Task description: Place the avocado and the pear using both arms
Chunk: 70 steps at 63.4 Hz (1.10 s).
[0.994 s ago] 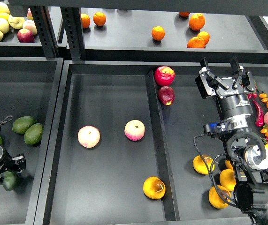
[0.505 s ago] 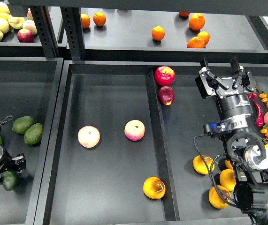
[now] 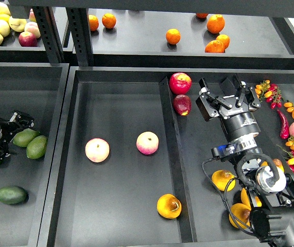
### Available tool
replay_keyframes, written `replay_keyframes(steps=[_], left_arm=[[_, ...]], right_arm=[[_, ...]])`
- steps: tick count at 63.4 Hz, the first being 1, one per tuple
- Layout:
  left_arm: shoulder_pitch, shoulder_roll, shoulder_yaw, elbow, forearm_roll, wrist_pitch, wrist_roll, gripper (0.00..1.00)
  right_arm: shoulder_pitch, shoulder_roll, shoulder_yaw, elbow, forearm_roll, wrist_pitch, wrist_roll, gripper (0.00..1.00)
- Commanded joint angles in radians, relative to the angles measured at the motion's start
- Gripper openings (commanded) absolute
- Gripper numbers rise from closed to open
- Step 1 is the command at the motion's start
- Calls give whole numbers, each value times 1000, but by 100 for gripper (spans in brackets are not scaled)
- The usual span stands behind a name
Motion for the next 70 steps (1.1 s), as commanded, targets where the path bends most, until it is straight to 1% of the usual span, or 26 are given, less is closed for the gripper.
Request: replay_keyframes(steps=[1, 2, 6, 11, 21, 25, 28, 29, 34, 38, 42, 43, 44, 50, 52, 58, 66, 70], left_arm=[[76, -4, -155, -18, -47, 0, 0, 98], [91, -5, -190, -27, -56, 0, 0, 98], [118, -5, -245, -44, -84, 0, 0, 98], [142, -5, -299, -59, -132, 0, 0, 98], [194, -13, -434, -71, -208, 0, 0, 98], [239, -20, -514, -80, -239, 0, 0, 98], [263, -43, -564, -91, -256, 0, 0, 98], [314, -74, -643, -109, -268, 0, 0, 98], [372, -109, -739, -136, -276, 0, 0, 98], [420, -151, -791, -168, -276, 0, 0, 98], [455, -195, -842, -191, -277, 0, 0, 98], [460, -201, -848, -192, -277, 0, 0, 98], [469, -217, -869, -197, -277, 0, 0, 98], [538, -304, -974, -235, -271, 0, 0, 98], [569, -344, -1021, -258, -271, 0, 0, 98], [616, -401, -1087, -288, -271, 0, 0, 98], [658, -474, -1168, -295, -271, 0, 0, 98], [675, -499, -1219, -295, -271, 0, 0, 98]], right_arm=[[-15, 0, -37, -3, -14, 0, -17, 100], [-17, 0, -45, -3, -14, 0, -21, 100], [-18, -3, -63, -3, -14, 0, -28, 100], [-18, -52, -89, -3, -14, 0, -37, 100], [-14, -158, -138, -2, -11, -1, -86, 100], [-8, -216, -172, -2, -11, -1, -107, 100], [-3, -256, -196, 1, -10, 0, -115, 100], [4, -305, -227, 6, -5, -1, -126, 100], [14, -351, -258, 15, -5, -1, -146, 100], [28, -388, -285, 18, -4, -3, -178, 100], [46, -428, -325, 18, -4, -1, -228, 100], [47, -433, -330, 18, -4, -1, -233, 100], [55, -445, -345, 18, -4, -1, -253, 100], [113, -521, -437, 18, -5, -1, -254, 100], [159, -569, -498, 20, -4, -1, -254, 100], [268, -643, -623, 18, -4, -3, -254, 100], [368, -676, -749, 17, -4, -3, -254, 100], [386, -675, -766, 17, -7, -3, -254, 100]])
